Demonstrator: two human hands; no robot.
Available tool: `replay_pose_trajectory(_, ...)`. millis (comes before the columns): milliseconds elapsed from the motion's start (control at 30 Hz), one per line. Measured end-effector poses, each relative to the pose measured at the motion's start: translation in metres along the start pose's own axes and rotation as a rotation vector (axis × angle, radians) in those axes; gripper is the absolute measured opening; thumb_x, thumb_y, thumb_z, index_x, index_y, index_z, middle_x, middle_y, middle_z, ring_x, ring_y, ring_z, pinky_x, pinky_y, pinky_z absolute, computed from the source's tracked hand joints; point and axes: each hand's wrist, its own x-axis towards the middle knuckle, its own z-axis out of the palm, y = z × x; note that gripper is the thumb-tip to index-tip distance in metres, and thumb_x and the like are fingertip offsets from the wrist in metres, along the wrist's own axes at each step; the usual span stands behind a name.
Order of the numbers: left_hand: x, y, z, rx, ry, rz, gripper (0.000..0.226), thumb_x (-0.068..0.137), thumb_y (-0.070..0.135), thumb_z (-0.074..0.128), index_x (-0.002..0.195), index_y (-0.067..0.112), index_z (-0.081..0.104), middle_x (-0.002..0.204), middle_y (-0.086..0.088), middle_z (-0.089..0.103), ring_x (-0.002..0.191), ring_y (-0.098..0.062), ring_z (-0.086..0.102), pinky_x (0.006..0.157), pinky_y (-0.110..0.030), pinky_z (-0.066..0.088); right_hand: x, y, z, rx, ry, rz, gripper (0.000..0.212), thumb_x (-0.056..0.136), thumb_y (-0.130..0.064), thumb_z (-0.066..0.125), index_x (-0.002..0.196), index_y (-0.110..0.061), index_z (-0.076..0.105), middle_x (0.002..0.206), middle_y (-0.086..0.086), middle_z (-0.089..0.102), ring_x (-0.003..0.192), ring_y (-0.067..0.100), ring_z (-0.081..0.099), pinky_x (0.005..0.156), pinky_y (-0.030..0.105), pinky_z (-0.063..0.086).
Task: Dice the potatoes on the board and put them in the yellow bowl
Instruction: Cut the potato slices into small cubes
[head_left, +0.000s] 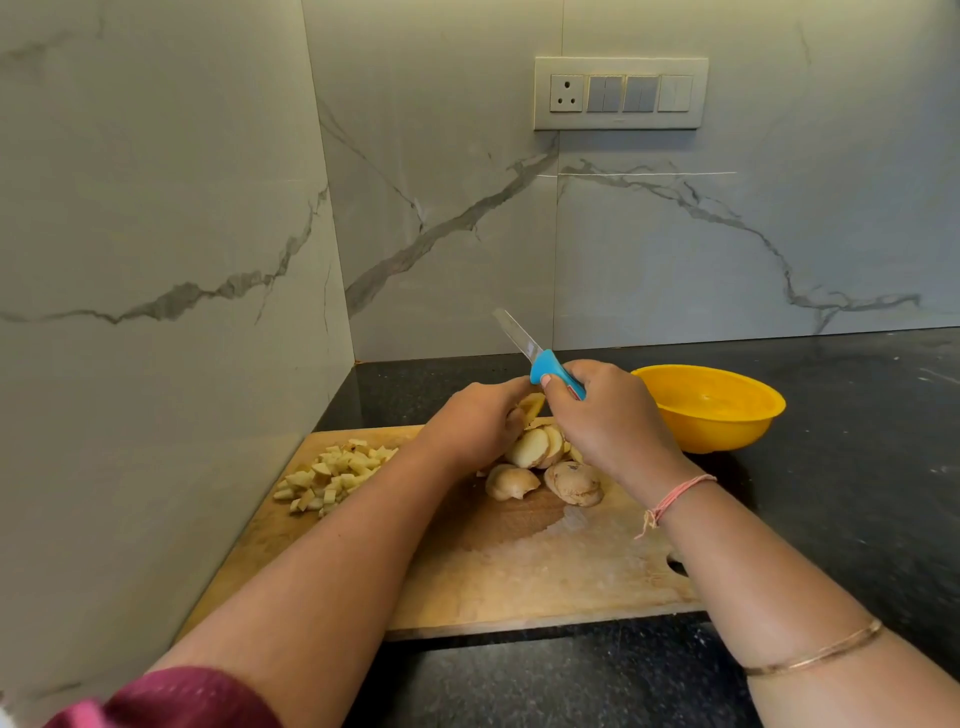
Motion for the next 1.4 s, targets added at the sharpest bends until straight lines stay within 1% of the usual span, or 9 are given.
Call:
replay_pose_trajectory(133, -0.003, -0.002, -0.001, -0.034, -0.004, -0.003, 0.042, 0.101, 0.015, 0.041, 0.141, 0.027, 0.044, 0.123, -0.003, 0.062, 0.086, -0.011, 0.060, 0.077, -0.024, 0.051, 0.000, 0.001, 0.000, 0.003, 0.008, 0.002, 0.031, 0.098, -0.033, 0.045, 0.112, -0.011, 0.062, 0.086, -0.003, 0.056, 0.069, 0.009, 0.050, 0.053, 0.011, 0.036)
replay_pose_trajectory(200, -0.005, -0.003, -0.001, -0.073, 0.022, -0.018, 0.037, 0.100, 0.019, 0.045, 0.136, 0.025, 0.049, 0.119, -0.001, 0.063, 0.076, -0.007, 0.056, 0.067, -0.016, 0.045, 0.000, 0.001, 0.000, 0.012, 0.012, 0.004, 0.031, 0.098, -0.032, 0.045, 0.111, -0.010, 0.062, 0.085, -0.002, 0.056, 0.066, 0.009, 0.050, 0.053, 0.011, 0.037)
replay_pose_trajectory(333, -0.009, -0.004, -0.005, -0.159, 0.106, -0.091, 0.029, 0.096, 0.022, 0.055, 0.125, 0.025, 0.056, 0.108, 0.002, 0.063, 0.089, -0.010, 0.059, 0.079, -0.022, 0.053, 0.001, 0.001, 0.000, 0.013, 0.014, 0.003, 0.031, 0.098, -0.032, 0.046, 0.115, -0.011, 0.061, 0.088, -0.003, 0.055, 0.072, 0.009, 0.051, 0.054, 0.010, 0.037)
replay_pose_trajectory(467, -0.013, -0.008, -0.016, -0.237, 0.171, -0.178, 0.023, 0.095, 0.016, 0.055, 0.117, 0.025, 0.058, 0.107, 0.004, 0.059, 0.085, -0.009, 0.057, 0.071, -0.017, 0.047, 0.000, 0.001, 0.001, 0.011, 0.012, 0.002, 0.032, 0.098, -0.031, 0.045, 0.117, -0.011, 0.061, 0.091, -0.002, 0.056, 0.072, 0.008, 0.049, 0.053, 0.009, 0.035)
replay_pose_trajectory(767, -0.054, -0.018, -0.049, -0.306, -0.012, -0.338, 0.030, 0.090, 0.014, 0.064, 0.118, 0.023, 0.062, 0.126, -0.002, 0.057, 0.108, -0.016, 0.057, 0.094, -0.030, 0.049, -0.002, -0.001, 0.002, 0.008, -0.012, 0.002, 0.032, 0.098, -0.032, 0.045, 0.116, -0.010, 0.060, 0.096, 0.001, 0.061, 0.075, 0.009, 0.050, 0.056, 0.009, 0.037)
replay_pose_trajectory(1000, -0.073, -0.006, -0.058, -0.251, -0.126, -0.283, 0.037, 0.085, 0.016, 0.070, 0.120, 0.024, 0.061, 0.127, 0.002, 0.056, 0.111, -0.012, 0.050, 0.088, -0.023, 0.040, -0.005, -0.005, 0.002, 0.003, -0.056, 0.007, 0.035, 0.098, -0.033, 0.045, 0.121, -0.011, 0.059, 0.103, 0.004, 0.063, 0.079, 0.010, 0.053, 0.057, 0.012, 0.040)
replay_pose_trajectory(1133, -0.075, -0.008, -0.059, -0.186, -0.170, -0.312, 0.033, 0.083, 0.016, 0.072, 0.111, 0.028, 0.060, 0.125, 0.001, 0.058, 0.107, -0.014, 0.055, 0.085, -0.026, 0.051, -0.007, -0.010, 0.000, 0.024, -0.136, 0.015, 0.035, 0.098, -0.033, 0.045, 0.123, -0.012, 0.057, 0.092, 0.001, 0.060, 0.073, 0.011, 0.055, 0.056, 0.016, 0.044)
replay_pose_trajectory(1300, -0.076, -0.011, -0.060, -0.108, -0.230, -0.324, 0.043, 0.082, 0.015, 0.073, 0.121, 0.028, 0.060, 0.127, 0.002, 0.056, 0.112, -0.015, 0.055, 0.089, -0.026, 0.051, -0.012, -0.025, -0.004, 0.231, -0.375, 0.137, 0.026, 0.099, -0.032, 0.042, 0.111, -0.013, 0.056, 0.065, 0.003, 0.059, 0.037, 0.005, 0.049, 0.035, 0.015, 0.036)
replay_pose_trajectory(1400, -0.075, -0.012, -0.059, -0.085, -0.261, -0.326, 0.044, 0.083, 0.015, 0.072, 0.123, 0.026, 0.058, 0.128, 0.004, 0.057, 0.113, -0.013, 0.054, 0.090, -0.023, 0.047, -0.021, -0.036, -0.001, 0.407, -0.542, 0.206, 0.023, 0.101, -0.028, 0.041, 0.107, -0.010, 0.052, 0.067, 0.010, 0.064, 0.039, 0.010, 0.054, 0.037, 0.018, 0.043)
